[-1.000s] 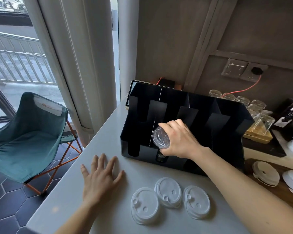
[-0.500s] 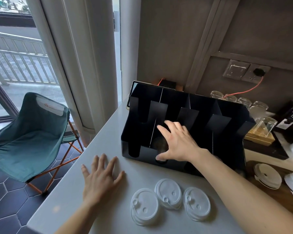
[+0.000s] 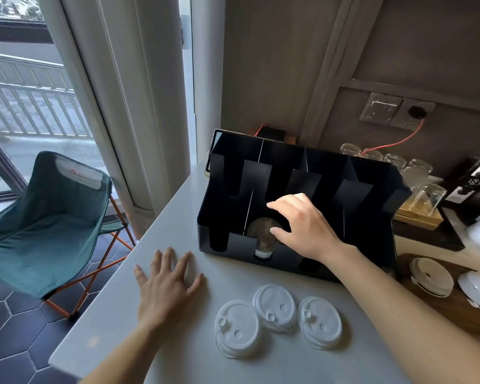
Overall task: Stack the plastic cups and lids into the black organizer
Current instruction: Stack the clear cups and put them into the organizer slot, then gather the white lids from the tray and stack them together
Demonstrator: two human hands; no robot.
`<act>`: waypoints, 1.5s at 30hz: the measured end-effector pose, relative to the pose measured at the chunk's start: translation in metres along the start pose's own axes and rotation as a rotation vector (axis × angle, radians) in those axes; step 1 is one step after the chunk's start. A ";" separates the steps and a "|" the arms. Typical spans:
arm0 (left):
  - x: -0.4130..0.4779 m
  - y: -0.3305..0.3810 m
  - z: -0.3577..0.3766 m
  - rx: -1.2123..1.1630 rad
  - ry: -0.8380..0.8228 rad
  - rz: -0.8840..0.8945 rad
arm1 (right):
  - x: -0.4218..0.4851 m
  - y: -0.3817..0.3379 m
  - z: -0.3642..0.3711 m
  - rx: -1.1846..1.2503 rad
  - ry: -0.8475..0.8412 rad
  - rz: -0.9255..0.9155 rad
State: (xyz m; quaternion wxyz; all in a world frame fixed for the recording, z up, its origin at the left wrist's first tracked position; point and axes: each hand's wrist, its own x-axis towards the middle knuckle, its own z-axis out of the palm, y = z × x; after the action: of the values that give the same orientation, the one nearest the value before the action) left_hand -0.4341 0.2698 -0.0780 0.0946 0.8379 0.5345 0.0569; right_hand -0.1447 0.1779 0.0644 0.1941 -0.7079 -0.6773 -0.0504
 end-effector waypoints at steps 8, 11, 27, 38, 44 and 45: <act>0.001 -0.001 -0.001 -0.021 -0.006 0.004 | -0.042 -0.017 -0.007 0.065 0.118 0.037; -0.001 -0.002 -0.002 -0.079 0.001 -0.002 | -0.073 -0.022 -0.006 0.114 0.109 0.080; -0.094 0.062 -0.017 -0.361 -0.163 0.317 | -0.182 -0.006 0.021 0.066 -0.254 0.465; -0.098 0.064 -0.011 -0.349 -0.056 0.242 | -0.187 0.006 0.031 0.043 -0.241 0.542; -0.094 0.057 -0.025 -0.516 -0.008 0.194 | -0.152 -0.025 0.034 0.165 -0.145 0.404; -0.093 0.057 -0.027 -0.531 0.002 0.196 | -0.144 -0.031 0.038 0.185 -0.177 0.383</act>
State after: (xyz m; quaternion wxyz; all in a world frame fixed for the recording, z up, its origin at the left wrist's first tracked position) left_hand -0.4280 0.1650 -0.0386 0.3042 0.8313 0.4176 0.2048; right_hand -0.1931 0.0559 -0.0124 0.2040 -0.8044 -0.5466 0.1123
